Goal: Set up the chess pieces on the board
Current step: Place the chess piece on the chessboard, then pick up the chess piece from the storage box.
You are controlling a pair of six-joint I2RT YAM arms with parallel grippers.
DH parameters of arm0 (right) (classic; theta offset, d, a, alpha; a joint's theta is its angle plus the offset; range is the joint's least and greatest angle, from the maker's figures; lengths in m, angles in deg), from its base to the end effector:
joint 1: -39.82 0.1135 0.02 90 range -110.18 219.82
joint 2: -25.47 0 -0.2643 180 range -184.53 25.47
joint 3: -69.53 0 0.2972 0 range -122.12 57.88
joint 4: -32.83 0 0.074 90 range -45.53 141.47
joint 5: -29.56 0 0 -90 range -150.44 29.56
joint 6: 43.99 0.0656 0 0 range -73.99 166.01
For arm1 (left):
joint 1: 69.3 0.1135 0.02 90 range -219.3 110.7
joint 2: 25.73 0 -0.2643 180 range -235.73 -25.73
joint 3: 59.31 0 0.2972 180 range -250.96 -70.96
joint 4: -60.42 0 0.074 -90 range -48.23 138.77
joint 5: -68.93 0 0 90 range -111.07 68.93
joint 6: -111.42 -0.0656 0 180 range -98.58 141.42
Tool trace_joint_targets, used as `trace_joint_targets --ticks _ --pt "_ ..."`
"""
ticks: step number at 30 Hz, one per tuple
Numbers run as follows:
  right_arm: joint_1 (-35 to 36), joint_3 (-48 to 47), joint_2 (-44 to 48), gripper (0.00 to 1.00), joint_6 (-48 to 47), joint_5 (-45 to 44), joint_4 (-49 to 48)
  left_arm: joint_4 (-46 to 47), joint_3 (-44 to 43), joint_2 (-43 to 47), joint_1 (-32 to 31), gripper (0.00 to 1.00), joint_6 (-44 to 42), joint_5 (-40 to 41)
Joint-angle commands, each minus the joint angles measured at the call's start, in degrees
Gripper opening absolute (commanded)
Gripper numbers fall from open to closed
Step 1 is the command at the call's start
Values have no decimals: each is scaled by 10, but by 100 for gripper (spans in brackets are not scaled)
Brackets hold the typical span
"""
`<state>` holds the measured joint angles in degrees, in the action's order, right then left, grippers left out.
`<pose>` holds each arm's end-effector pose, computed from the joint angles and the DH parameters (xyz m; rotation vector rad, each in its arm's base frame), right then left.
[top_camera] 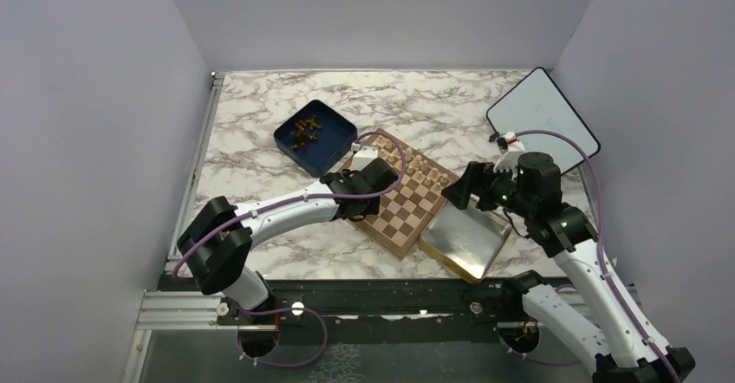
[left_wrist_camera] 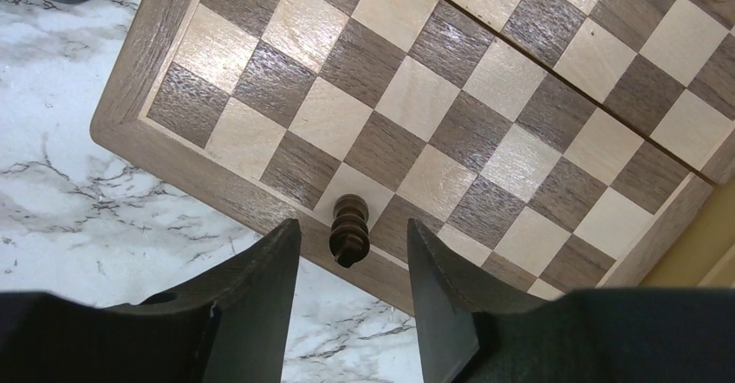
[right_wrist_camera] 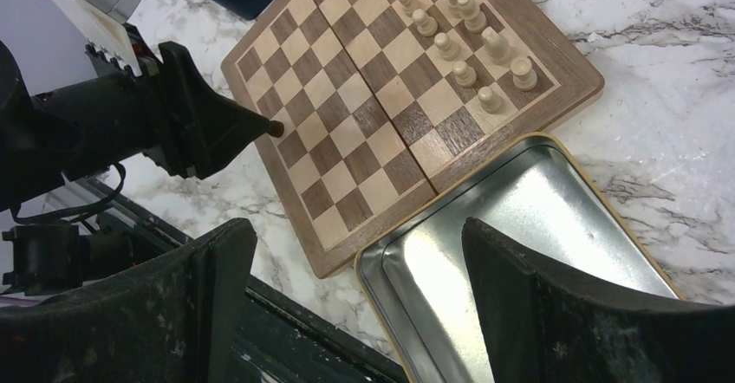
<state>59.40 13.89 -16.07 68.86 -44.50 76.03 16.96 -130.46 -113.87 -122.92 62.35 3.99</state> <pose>0.2108 0.0941 0.2945 -0.1148 2.1395 0.7330 0.2368 -0.2745 0.1747 0.1295 2.4781 -0.1064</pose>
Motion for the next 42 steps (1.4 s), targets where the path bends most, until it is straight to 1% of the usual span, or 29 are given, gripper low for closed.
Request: trace_joint_targets --ticks 1,5,9,14,19,21,28,33,42 --pt "8 -24 0 95 -7 -2 11 -20 -45 10 5 51 -8 -2" --pt "12 -17 4 95 -7 -1 11 -29 -77 22 23 52 -25 -9" --pt "18 -11 5 95 -4 1 11 -31 -94 30 73 52 -48 -26" --pt "23 -12 1 95 -1 6 8 -31 -111 23 156 51 -98 -24" --pt "24 -12 -4 95 3 10 9 -30 -149 -12 232 49 -149 10" --pt "24 -14 -5 95 4 11 9 -28 -175 -32 260 48 -164 11" --pt "24 -16 -9 95 -2 6 18 -15 -263 -123 328 44 -204 15" --pt "25 -24 -13 95 -8 3 20 -10 -308 -179 356 41 -215 4" --pt "25 -28 -19 95 -10 -2 27 0 -343 -239 378 36 -230 -25"
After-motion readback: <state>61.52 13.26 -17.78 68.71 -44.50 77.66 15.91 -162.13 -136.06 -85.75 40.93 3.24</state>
